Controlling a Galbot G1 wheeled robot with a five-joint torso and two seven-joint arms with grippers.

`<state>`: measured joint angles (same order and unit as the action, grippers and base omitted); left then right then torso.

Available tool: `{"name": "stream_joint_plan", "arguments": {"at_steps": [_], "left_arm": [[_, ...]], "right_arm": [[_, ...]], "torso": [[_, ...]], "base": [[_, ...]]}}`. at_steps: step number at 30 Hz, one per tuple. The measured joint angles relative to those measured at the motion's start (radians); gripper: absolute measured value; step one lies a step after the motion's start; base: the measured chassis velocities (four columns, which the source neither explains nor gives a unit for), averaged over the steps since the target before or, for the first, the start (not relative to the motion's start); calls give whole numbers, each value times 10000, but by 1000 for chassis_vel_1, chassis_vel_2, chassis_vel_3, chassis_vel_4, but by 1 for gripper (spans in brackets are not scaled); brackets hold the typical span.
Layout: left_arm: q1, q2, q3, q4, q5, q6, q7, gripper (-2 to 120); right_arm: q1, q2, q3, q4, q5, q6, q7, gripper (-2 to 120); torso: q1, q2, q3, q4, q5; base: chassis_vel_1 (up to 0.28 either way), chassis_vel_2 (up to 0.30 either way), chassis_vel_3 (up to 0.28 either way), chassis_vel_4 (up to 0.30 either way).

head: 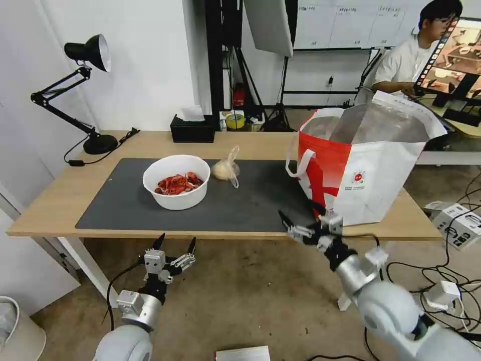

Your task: Pick up the trash from the table and place it into the takeout bag.

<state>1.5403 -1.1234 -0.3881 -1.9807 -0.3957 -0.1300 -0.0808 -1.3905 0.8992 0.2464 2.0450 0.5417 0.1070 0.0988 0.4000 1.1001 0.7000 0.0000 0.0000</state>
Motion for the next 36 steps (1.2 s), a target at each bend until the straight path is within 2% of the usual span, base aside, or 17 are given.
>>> {"name": "stream_joint_plan", "arguments": {"at_steps": [2, 7, 21, 36], "left_arm": [[-10, 82, -68, 21, -52, -7, 1, 100], [17, 128, -122, 22, -85, -16, 0, 100], [149, -28, -102, 5, 25, -43, 11, 100], [151, -27, -133, -8, 26, -54, 15, 100]], "right_arm": [[-382, 315, -28, -63, -257, 108, 136, 100], [-737, 549, -95, -146, -537, 195, 356, 100], [-1388, 769, -11, -170, -872, 399, 787, 100], [-1405, 843, -5, -208, -1064, 528, 804, 100]], "torso": [[0, -1, -1, 0, 0], [-1, 0, -1, -1, -1], [0, 0, 0, 0, 0], [-1, -1, 0, 0, 0]], "base": [[0, 0, 0, 0], [0, 0, 0, 0], [0, 0, 0, 0], [0, 0, 0, 0]]}}
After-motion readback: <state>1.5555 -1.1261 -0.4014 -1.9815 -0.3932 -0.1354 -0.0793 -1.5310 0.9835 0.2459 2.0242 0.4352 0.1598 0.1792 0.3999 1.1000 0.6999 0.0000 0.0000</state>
